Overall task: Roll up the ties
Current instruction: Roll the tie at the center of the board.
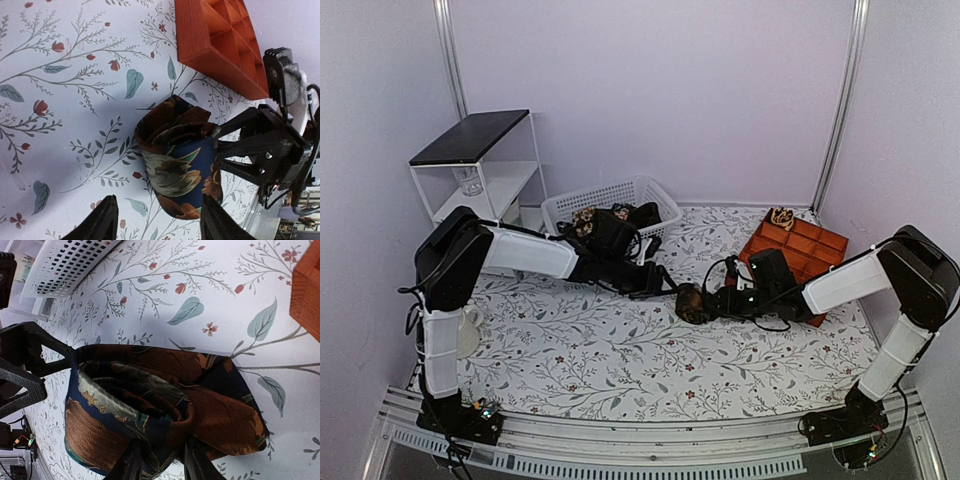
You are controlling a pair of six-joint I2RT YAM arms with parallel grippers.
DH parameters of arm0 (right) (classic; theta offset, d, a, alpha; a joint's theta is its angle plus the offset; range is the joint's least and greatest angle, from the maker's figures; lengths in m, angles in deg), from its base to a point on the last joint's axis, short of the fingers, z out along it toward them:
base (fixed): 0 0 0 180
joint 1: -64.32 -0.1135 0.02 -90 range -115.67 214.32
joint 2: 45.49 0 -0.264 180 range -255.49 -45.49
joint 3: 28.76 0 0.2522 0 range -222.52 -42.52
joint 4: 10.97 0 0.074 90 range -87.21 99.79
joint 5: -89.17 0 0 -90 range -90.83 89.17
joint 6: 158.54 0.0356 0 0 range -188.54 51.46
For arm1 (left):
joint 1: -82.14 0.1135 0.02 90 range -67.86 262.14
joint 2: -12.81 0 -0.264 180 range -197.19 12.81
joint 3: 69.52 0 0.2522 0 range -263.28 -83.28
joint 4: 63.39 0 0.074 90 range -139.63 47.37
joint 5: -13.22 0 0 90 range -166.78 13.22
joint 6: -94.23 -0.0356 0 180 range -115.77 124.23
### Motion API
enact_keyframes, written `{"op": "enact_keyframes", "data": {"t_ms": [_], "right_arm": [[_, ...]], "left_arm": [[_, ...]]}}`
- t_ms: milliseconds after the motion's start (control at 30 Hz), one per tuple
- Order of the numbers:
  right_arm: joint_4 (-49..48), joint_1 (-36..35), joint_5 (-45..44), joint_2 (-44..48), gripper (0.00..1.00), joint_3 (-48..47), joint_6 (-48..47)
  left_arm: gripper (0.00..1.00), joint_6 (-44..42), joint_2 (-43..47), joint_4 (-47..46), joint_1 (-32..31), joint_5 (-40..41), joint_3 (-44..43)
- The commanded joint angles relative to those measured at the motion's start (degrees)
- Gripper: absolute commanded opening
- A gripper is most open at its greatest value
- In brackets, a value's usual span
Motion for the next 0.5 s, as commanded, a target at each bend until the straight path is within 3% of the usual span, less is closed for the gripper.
{"op": "enact_keyframes", "data": {"t_ms": [0,467], "right_arm": [[0.9,1.2,-1.3,2.3,0.30,2.0,-0.3],[-1.0,1.8,0.3,1.9,0.30,3.0,-0.9]], "left_arm": [[0.59,-0.2,-1.7,-1.3,-0.9,-1.0,-1.9],[0.72,6.0,-7.3,-8.5,-1.2,-8.6,-4.2]]}}
